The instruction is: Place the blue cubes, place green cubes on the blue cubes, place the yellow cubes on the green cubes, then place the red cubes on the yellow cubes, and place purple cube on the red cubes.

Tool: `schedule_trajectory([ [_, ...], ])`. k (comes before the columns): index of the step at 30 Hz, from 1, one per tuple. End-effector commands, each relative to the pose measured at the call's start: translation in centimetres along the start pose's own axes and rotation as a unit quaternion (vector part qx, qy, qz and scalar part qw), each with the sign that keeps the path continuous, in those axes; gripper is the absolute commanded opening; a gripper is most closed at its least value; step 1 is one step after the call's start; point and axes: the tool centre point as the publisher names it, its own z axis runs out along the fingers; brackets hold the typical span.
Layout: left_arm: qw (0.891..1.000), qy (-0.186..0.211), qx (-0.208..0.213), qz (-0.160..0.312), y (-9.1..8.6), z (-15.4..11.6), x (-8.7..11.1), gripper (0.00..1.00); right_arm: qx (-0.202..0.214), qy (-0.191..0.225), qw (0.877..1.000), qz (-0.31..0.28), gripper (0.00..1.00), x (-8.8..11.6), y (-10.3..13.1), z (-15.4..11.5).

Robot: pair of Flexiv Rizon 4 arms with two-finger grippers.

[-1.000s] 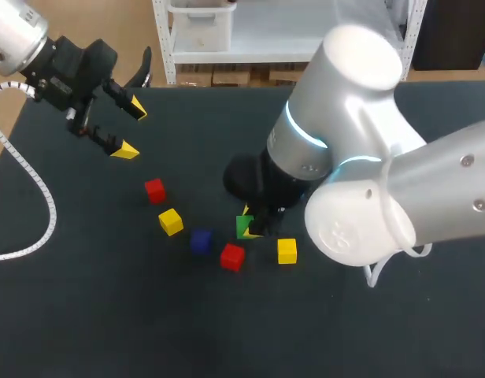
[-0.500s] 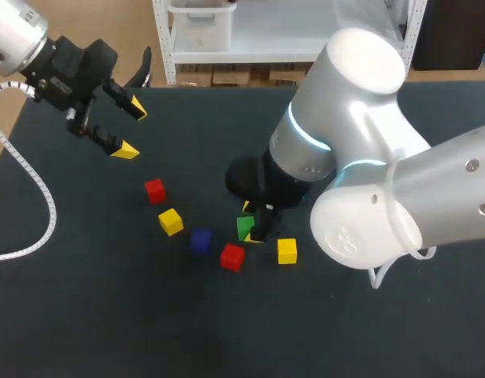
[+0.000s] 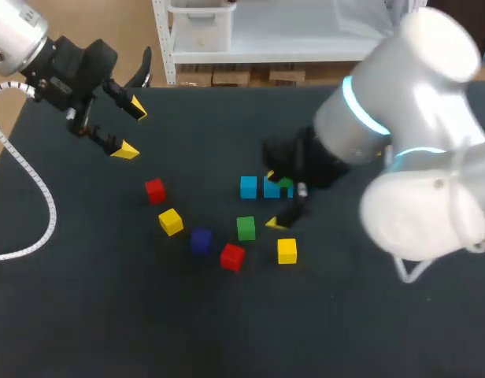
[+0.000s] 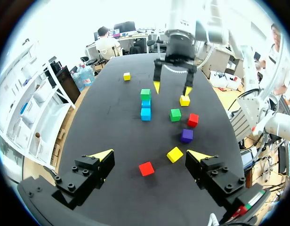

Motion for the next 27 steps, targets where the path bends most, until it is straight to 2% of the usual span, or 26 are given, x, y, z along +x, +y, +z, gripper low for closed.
schedule_trajectory([
  [1, 1.0, -0.001, 0.0, 0.002, 0.0, 0.0, 0.1, 1.0, 0.029, -0.035, 0.999, 0.023, 1.0, 3.1, 1.0, -4.7],
  [9, 1.0, -0.001, 0.0, 0.002, 0.0, 0.0, 0.1, 1.0, 0.065, -0.057, 0.993, 0.075, 1.0, 7.1, 1.5, -7.3],
  [13, 1.0, -0.001, 0.0, 0.002, 0.0, 0.0, 0.1, 1.0, 0.062, -0.06, 0.993, 0.08, 1.0, 9.3, 1.5, -7.6],
  [19, 1.0, -0.001, 0.0, 0.002, 0.0, 0.0, 0.1, 1.0, 0.08, -0.063, 0.989, 0.111, 1.0, 13.4, 1.3, -8.6],
  [25, 1.0, -0.001, 0.0, 0.002, 0.0, 0.0, 0.1, 1.0, 0.097, -0.1, 0.981, 0.135, 1.0, 16.9, -0.3, -9.6],
  [27, 1.0, -0.001, 0.0, 0.002, 0.0, 0.0, 0.1, 1.0, 0.084, -0.129, 0.98, 0.124, 1.0, 17.7, -0.9, -9.7],
])
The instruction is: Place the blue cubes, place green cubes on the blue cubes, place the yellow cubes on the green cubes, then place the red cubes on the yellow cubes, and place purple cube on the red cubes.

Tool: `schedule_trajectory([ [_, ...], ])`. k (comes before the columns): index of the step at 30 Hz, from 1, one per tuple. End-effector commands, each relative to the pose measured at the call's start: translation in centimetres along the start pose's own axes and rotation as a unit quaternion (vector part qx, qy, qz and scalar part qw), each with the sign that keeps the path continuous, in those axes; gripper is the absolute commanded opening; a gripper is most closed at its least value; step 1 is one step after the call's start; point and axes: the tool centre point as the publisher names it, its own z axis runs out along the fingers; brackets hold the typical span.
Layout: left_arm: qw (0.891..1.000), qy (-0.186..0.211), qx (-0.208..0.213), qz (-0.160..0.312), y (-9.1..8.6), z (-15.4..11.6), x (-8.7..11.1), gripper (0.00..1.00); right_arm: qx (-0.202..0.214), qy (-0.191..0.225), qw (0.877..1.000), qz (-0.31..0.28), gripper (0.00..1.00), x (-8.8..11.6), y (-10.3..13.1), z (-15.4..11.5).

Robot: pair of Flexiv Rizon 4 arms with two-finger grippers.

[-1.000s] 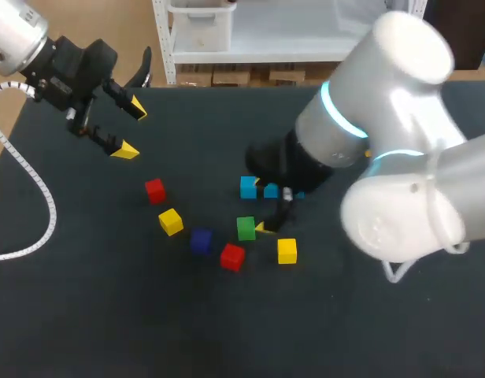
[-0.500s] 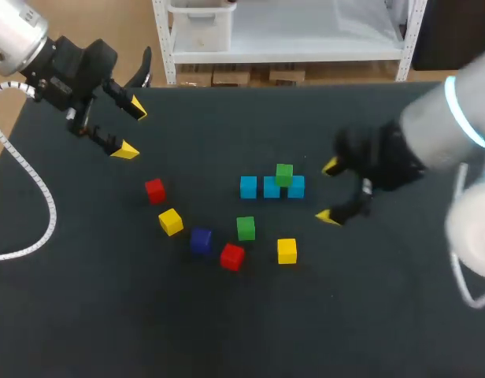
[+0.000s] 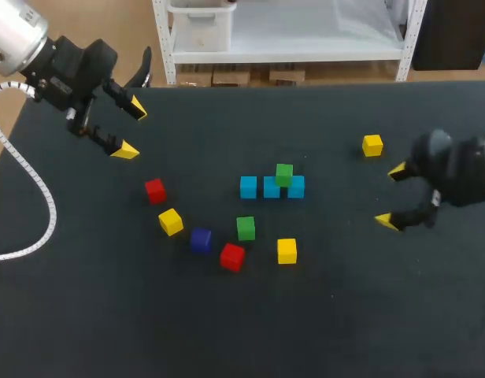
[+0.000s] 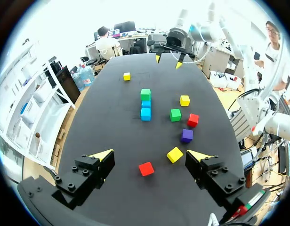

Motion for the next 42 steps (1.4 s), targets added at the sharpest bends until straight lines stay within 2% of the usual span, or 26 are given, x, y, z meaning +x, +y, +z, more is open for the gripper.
schedule_trajectory([
  [1, 1.0, -0.001, 0.0, 0.002, 0.0, 0.0, 0.1, 1.0, -0.026, -0.047, 0.999, -0.005, 1.0, 2.1, -1.6, -0.1],
  [7, 1.0, -0.001, 0.0, 0.002, 0.0, 0.0, 0.1, 1.0, -0.053, -0.062, 0.996, -0.025, 1.0, 2.7, -3.8, 0.5],
  [9, 1.0, -0.001, 0.0, 0.002, 0.0, 0.0, 0.1, 1.0, -0.064, -0.079, 0.994, -0.031, 1.0, 2.7, -4.3, 0.7],
  [11, 1.0, -0.001, 0.0, 0.002, 0.0, 0.0, 0.1, 1.0, -0.078, -0.074, 0.993, -0.04, 1.0, 2.8, -4.8, 1.0],
  [19, 1.0, -0.001, 0.0, 0.002, 0.0, 0.0, 0.1, 1.0, -0.129, -0.103, 0.984, -0.074, 1.0, 2.7, -6.5, 1.3],
  [28, 1.0, -0.001, 0.0, 0.002, 0.0, 0.0, 0.1, 1.0, -0.154, -0.123, 0.975, -0.104, 1.0, 2.8, -6.9, 1.9],
  [42, 1.0, -0.001, 0.0, 0.002, 0.0, 0.0, 0.1, 1.0, -0.157, -0.149, 0.969, -0.12, 1.0, 2.2, -6.5, 2.3],
])
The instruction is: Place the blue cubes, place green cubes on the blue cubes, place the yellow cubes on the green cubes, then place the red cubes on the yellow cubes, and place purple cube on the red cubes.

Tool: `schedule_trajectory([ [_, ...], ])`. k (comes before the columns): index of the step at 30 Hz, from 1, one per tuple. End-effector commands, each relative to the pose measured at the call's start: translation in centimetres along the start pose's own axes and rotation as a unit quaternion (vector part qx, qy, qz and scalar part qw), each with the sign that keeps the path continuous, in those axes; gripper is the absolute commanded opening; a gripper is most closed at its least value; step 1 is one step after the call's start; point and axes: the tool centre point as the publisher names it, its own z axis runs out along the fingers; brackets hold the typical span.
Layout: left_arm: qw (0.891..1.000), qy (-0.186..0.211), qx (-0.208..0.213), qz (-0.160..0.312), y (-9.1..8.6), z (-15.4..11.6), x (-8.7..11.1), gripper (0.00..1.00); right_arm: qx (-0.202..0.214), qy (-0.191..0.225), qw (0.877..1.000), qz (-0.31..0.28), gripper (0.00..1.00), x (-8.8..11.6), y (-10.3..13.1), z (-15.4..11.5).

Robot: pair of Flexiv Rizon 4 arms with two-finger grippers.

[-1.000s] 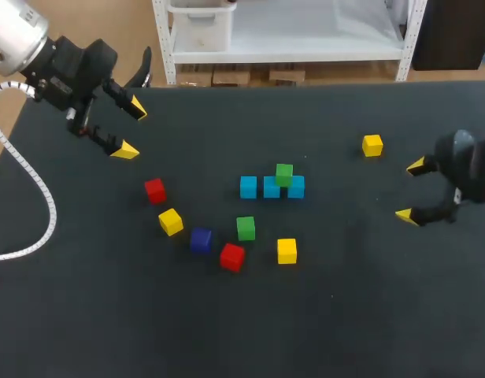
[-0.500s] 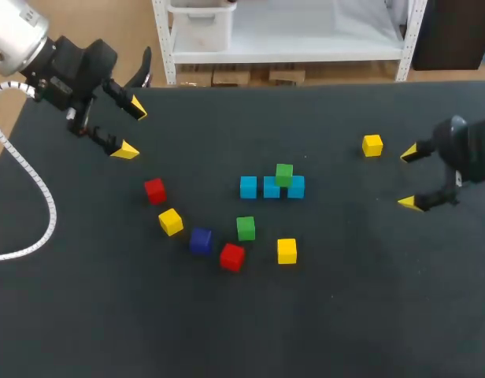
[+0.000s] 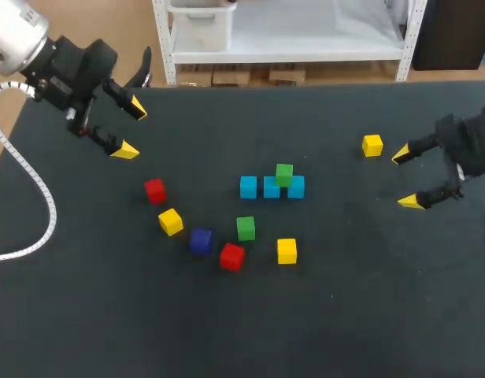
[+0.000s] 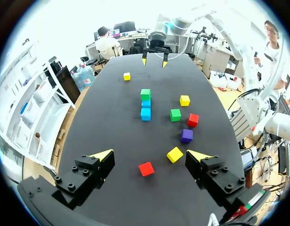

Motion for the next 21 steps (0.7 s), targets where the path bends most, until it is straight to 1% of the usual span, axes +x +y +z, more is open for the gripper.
schedule_trajectory([
  [1, 1.0, -0.002, 0.0, 0.002, -0.03, -0.03, 0.12, 1.0, -0.022, -0.09, 0.996, -0.007, 1.0, 0.07, -0.35, -0.03],
  [7, 1.0, -0.002, 0.0, 0.002, -0.03, -0.03, 0.12, 1.0, -0.017, -0.084, 0.996, -0.014, 1.0, -0.16, -0.3, -0.04],
  [8, 1.0, -0.002, 0.0, 0.002, -0.03, -0.03, 0.12, 1.0, -0.016, -0.07, 0.997, -0.016, 1.0, -0.22, -0.29, -0.07],
  [21, 1.0, -0.002, 0.0, 0.002, -0.03, -0.03, 0.12, 1.0, -0.016, -0.07, 0.997, -0.016, 1.0, -0.22, -0.29, -0.07],
])
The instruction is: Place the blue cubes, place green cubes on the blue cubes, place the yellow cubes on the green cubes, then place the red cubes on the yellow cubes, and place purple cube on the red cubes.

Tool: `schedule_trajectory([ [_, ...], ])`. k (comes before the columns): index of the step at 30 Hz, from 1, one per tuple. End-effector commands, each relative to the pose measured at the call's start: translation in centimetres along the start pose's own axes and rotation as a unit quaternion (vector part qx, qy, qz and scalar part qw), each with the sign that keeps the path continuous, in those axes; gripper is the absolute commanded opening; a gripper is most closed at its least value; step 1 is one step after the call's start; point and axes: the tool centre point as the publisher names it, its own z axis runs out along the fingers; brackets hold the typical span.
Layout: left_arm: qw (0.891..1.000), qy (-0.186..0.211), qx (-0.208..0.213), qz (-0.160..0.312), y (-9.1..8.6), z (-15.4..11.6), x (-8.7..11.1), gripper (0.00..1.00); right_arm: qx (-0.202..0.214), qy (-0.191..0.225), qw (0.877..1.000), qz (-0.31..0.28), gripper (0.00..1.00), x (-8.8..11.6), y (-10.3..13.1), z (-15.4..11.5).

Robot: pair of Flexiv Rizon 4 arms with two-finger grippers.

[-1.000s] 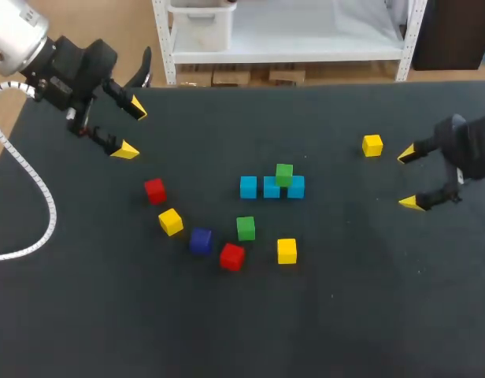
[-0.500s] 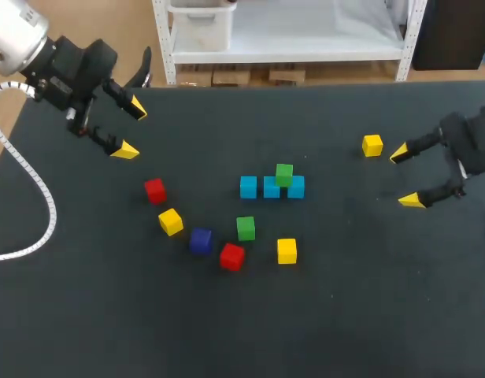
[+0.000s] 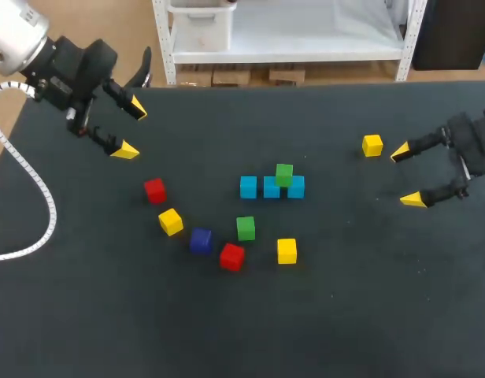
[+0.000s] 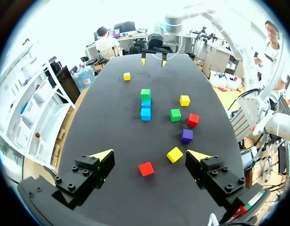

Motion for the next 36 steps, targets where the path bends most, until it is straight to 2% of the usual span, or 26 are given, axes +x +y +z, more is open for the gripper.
schedule_trajectory([
  [1, 1.0, -0.002, 0.0, 0.002, 0.0, 0.0, 0.1, 1.0, 0.0, -0.002, 1.0, 0.0, 1.0, 0.0, 0.0, 0.0],
  [13, 1.0, -0.002, 0.0, 0.002, 0.0, 0.0, 0.1, 1.0, 0.0, -0.002, 1.0, 0.0, 1.0, 0.0, 0.0, 0.0],
  [20, 1.0, 0.021, 0.006, 0.01, -1.8, 1.5, 0.2, 1.0, 0.0, -0.002, 1.0, 0.0, 1.0, 0.0, 0.0, 0.0],
  [24, 0.999, 0.032, -0.005, 0.001, -2.9, 2.6, -0.6, 1.0, 0.0, -0.002, 1.0, 0.0, 1.0, 0.0, 0.0, 0.0],
  [30, 0.999, 0.042, -0.031, -0.011, -3.9, 4.3, -3.0, 1.0, 0.0, -0.002, 1.0, 0.0, 1.0, 0.0, 0.0, 0.0],
  [36, 0.995, 0.048, -0.06, -0.063, -5.0, 6.7, -5.3, 1.0, 0.0, -0.002, 1.0, 0.0, 1.0, 0.0, 0.0, 0.0],
])
